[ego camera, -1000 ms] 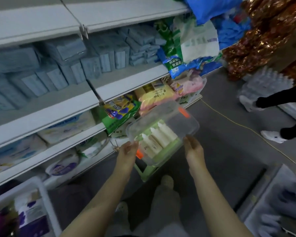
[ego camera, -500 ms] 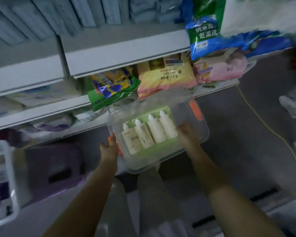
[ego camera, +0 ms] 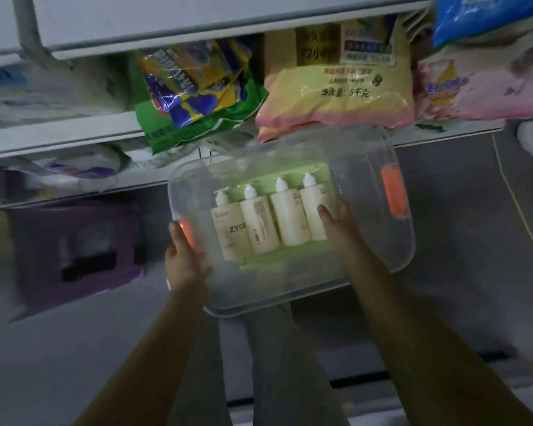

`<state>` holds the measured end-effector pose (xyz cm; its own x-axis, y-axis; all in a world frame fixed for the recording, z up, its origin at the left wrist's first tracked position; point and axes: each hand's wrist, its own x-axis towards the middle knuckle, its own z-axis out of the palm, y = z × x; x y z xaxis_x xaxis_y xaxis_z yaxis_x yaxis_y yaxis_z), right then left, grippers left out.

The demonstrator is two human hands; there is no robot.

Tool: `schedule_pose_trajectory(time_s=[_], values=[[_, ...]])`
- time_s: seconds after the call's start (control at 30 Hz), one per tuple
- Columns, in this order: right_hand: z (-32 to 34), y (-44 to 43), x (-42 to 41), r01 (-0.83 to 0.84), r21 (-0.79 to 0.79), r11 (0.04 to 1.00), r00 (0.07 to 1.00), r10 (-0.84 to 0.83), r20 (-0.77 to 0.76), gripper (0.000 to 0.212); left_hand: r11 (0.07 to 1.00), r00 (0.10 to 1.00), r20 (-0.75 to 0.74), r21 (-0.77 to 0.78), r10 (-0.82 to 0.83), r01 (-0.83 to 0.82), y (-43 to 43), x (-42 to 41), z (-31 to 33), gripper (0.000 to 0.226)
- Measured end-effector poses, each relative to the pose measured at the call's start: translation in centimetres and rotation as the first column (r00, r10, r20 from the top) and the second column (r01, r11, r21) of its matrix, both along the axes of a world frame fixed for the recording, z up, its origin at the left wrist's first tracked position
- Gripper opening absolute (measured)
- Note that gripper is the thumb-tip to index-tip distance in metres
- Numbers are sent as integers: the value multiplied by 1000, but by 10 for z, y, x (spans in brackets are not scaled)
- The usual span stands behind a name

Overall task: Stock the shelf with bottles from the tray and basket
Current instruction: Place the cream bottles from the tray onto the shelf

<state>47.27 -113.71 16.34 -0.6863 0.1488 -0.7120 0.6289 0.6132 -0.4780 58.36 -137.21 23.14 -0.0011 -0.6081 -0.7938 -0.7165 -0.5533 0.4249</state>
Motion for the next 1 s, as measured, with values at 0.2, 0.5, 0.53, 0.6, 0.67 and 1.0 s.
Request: schedule_pose_trajectory(time_s=[0.2,0.5,0.53,0.6,0.67,1.0], values=[[-30,-2,-3,-76,78,994,997,78,-19,59,999,1000,-9,-30,12,-12,1,-1,-3,62],[-51,8,-15,-35,96,995,998,39,-41,58,999,999,-34,-40,25,-26,1,-1,-7,65],[-54,9,-17,-30,89,996,999,34,-42,58,999,999,-36,-43,29,-30,1,-2,-7,64],[-58,11,-19,-7,86,996,1000,9,-17,60,998,998,-40,-51,37,-39,3,-2,-7,60],[-66,16,-21,28,66,997,1000,-28,3,67,997,998,-43,-59,53,-55,3,-3,-8,56],[-26,15,-26,146,-65,987,986,-140,95,35,992,1000,-26,-129,7,-10,3,0,-11,55]])
